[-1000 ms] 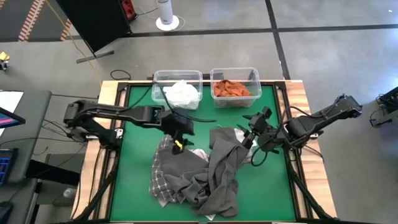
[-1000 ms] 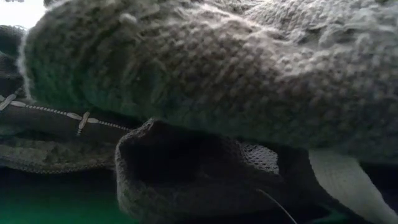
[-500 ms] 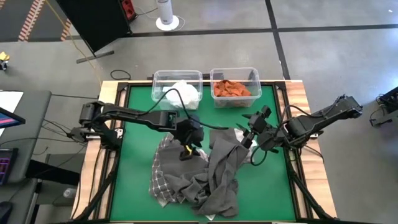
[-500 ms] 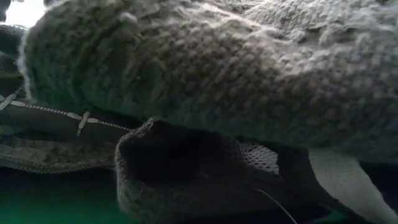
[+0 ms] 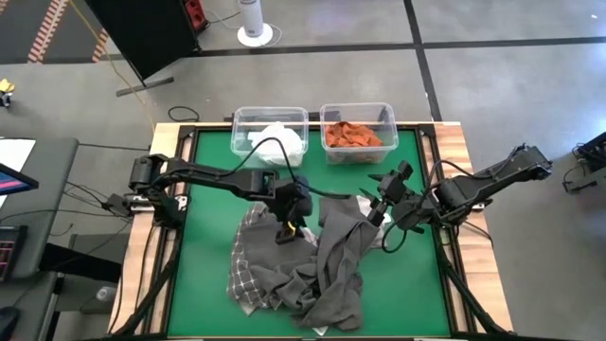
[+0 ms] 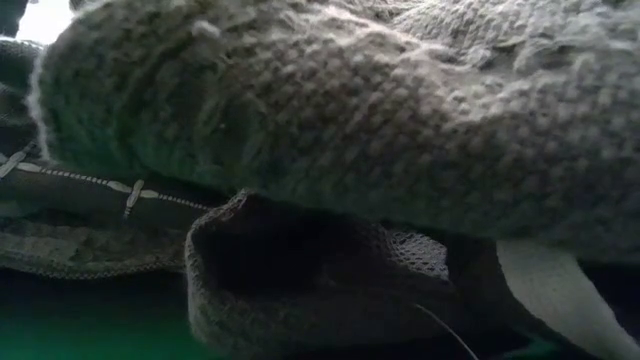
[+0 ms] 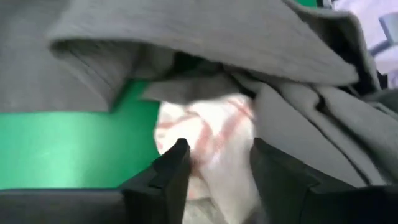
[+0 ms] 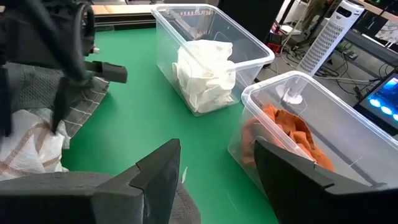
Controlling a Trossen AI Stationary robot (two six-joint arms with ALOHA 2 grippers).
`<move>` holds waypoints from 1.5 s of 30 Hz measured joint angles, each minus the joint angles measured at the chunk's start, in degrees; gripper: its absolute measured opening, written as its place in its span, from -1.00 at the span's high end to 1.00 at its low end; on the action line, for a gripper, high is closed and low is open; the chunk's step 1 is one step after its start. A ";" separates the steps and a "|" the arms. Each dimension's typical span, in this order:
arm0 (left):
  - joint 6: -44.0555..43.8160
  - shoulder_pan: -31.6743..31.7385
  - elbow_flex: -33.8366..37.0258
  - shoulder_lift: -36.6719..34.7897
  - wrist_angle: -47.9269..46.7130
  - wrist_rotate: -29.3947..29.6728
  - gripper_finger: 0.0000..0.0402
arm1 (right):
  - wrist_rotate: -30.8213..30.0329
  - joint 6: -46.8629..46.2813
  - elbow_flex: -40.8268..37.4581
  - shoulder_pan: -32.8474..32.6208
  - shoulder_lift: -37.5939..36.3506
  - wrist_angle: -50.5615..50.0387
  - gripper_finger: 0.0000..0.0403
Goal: Sort towels by color in basket
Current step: Put the white striped microfiber towel into the left transparent bin
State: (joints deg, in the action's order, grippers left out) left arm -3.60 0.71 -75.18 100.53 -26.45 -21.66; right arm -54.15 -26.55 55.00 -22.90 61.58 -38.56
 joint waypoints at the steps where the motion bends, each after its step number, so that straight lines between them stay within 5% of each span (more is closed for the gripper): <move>1: 0.04 -0.04 0.00 0.00 -0.66 -0.14 0.29 | 0.02 0.00 0.00 0.00 0.00 0.01 -0.24; 11: 4.44 -0.81 0.04 0.58 -1.00 1.75 0.94 | 0.02 0.00 0.00 0.00 0.02 0.30 -0.24; 19: 4.55 -0.65 0.08 -4.00 0.00 11.75 0.98 | 0.07 -0.31 0.00 0.00 0.02 0.25 -0.24; 27: 7.41 2.06 0.11 -18.41 1.36 28.12 0.99 | 0.09 -0.39 0.00 0.00 0.56 0.81 -0.24; 38: 11.43 5.80 0.09 -38.56 13.43 39.18 1.00 | 0.17 0.03 0.00 0.07 1.53 1.81 -0.24; 42: 17.00 7.72 0.00 -42.75 20.83 47.27 1.00 | 0.15 0.35 0.00 0.17 1.51 2.15 -0.24; 45: 19.15 10.66 0.00 -43.45 27.42 47.65 1.00 | 0.15 2.87 0.00 0.17 1.51 4.80 -0.24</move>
State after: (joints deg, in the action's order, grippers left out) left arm 15.55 11.37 -75.18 57.08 0.98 25.99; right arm -54.00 -23.68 55.00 -22.72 63.09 -33.75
